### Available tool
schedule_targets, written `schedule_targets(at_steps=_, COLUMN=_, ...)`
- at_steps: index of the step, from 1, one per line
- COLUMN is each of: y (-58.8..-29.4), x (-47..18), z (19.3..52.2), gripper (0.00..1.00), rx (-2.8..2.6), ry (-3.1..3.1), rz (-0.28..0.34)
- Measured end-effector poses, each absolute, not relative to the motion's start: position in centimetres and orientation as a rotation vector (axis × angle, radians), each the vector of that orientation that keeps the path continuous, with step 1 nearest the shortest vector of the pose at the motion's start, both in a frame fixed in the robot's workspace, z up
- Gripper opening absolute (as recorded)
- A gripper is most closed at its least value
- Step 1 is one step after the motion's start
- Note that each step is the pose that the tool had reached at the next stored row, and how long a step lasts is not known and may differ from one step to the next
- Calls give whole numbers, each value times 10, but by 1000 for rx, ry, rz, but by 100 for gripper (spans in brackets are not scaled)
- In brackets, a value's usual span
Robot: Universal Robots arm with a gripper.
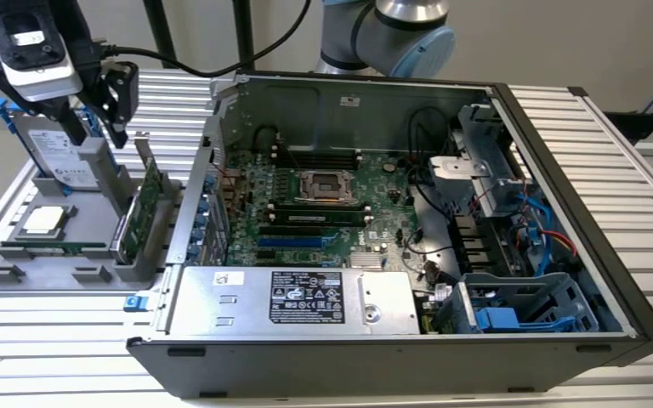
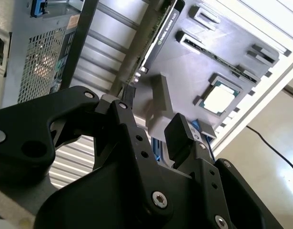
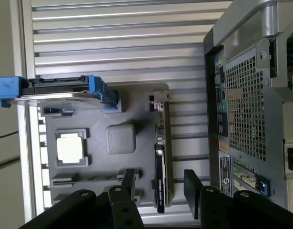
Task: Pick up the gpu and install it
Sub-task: 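Pick up the gpu and move the gpu toward the slot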
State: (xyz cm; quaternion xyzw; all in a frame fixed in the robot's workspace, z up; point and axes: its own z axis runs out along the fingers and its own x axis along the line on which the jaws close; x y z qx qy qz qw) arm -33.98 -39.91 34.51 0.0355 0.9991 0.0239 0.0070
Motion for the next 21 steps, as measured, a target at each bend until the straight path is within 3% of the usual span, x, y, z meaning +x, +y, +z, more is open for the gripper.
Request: schedule_targets(at_steps=21, y=-403, x=-337, z=333, gripper=100, rx=112, ry=3128, rz=75)
